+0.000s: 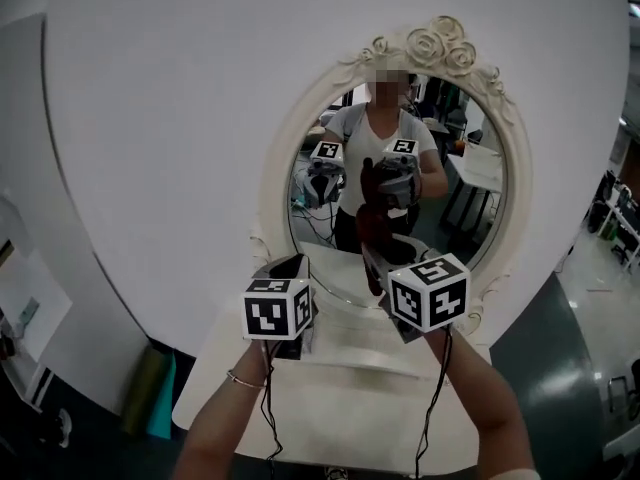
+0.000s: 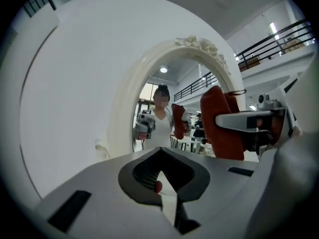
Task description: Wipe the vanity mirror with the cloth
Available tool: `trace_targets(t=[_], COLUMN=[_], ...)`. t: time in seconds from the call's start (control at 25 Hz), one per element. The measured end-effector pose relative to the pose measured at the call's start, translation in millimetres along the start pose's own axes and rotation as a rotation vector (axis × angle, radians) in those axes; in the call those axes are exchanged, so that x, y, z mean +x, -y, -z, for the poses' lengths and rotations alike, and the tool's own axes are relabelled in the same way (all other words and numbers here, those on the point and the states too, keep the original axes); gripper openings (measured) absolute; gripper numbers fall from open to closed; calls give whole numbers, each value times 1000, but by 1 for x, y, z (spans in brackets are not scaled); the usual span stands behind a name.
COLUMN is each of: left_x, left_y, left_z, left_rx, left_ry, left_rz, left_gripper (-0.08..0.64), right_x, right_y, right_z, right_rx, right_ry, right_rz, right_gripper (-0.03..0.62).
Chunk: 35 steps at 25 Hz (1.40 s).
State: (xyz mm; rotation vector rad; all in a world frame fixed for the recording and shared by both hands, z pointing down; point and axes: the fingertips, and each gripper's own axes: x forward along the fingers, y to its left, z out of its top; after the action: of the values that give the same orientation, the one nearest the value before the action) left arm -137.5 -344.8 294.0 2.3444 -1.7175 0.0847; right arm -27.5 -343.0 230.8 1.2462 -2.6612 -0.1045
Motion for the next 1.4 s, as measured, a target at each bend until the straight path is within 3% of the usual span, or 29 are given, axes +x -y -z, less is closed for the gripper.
trace_targets(t=[0.2, 0.44, 0.88, 1.08, 1.28, 1.4], left_x=[-9, -16, -4, 0, 7, 12], left_y=[3, -1, -31, -45, -57, -63], left_z=[-84, -128, -100, -60, -16, 19], left_rx=[42, 56, -12, -67, -101, -127], left_ry=[102, 144, 129, 79, 26, -16], left_rz=[2, -4, -43, -65, -73, -76], left_gripper=[3, 3, 3, 3, 3, 3], right_x=[18, 58, 87, 102, 114, 122], right_y=[6, 14, 8, -16, -29, -37], right_z=[-104, -150, -143, -91, -47, -12], right_rx=[-458, -740, -905, -910, -992, -998], right_ry=[-48, -189, -239, -291, -272, -298], right_rz=[96, 172, 206, 110, 116, 78], right_gripper=[61, 61, 61, 61, 61, 61])
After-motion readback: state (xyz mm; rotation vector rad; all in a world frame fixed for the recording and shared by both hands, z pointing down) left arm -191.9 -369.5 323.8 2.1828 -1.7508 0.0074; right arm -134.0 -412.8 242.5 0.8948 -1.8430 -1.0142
